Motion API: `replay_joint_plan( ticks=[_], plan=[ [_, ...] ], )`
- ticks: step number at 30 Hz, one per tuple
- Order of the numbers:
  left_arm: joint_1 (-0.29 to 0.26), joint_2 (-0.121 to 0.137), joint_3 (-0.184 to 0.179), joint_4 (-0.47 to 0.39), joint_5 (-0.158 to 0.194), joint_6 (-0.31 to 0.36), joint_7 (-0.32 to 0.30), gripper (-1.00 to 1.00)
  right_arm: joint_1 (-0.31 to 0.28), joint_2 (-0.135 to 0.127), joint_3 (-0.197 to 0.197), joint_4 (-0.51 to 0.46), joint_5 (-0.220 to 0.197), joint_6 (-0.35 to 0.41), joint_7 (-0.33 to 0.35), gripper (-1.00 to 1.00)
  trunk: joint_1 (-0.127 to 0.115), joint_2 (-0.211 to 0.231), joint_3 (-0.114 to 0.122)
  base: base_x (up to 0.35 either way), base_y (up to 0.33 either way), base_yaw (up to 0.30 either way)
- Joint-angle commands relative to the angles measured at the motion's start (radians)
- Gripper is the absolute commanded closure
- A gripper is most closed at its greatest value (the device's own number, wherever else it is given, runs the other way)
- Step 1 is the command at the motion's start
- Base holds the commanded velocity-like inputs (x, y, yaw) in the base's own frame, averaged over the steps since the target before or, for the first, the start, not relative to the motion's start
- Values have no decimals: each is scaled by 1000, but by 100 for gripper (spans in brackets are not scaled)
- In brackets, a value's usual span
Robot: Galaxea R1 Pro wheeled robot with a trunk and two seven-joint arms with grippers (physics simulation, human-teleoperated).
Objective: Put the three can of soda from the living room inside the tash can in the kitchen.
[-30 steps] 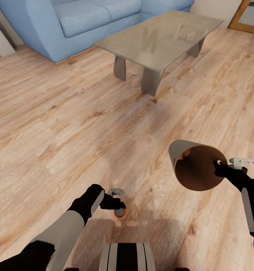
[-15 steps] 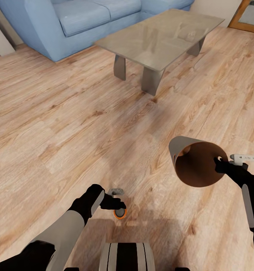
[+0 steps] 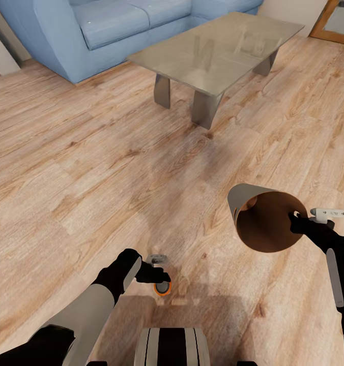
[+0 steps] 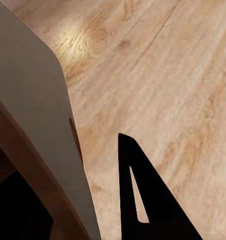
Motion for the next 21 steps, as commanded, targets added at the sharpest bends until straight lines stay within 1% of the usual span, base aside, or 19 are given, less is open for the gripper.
replay_joint_plan(
  ticks=[1, 5, 10, 13, 14, 21],
  plan=[
    [0, 1, -5, -1, 10, 5, 4, -100, -1, 0, -1, -2, -5, 6, 7, 100, 0, -1, -4, 0, 0, 0],
    [0, 1, -5, -1, 10, 5, 4, -100, 0, 2, 0, -2, -5, 6, 7, 100, 2, -1, -20, 0, 0, 0],
    [0, 1, -5, -1, 9, 5, 4, -100, 0, 2, 1, -2, -5, 6, 7, 100, 2, -1, -20, 0, 0, 0],
    [0, 1, -5, -1, 10, 5, 4, -100, 0, 2, 20, -2, -5, 6, 7, 100, 2, -1, -20, 0, 0, 0],
    [0, 1, -5, -1, 10, 5, 4, 100, 0, 2, 25, -2, -5, 6, 7, 100, 2, -1, -20, 0, 0, 0],
    [0, 1, -5, -1, 10, 4, 3, 100, 0, 2, 34, -2, -5, 6, 7, 100, 2, -1, -20, 0, 0, 0]
  ],
)
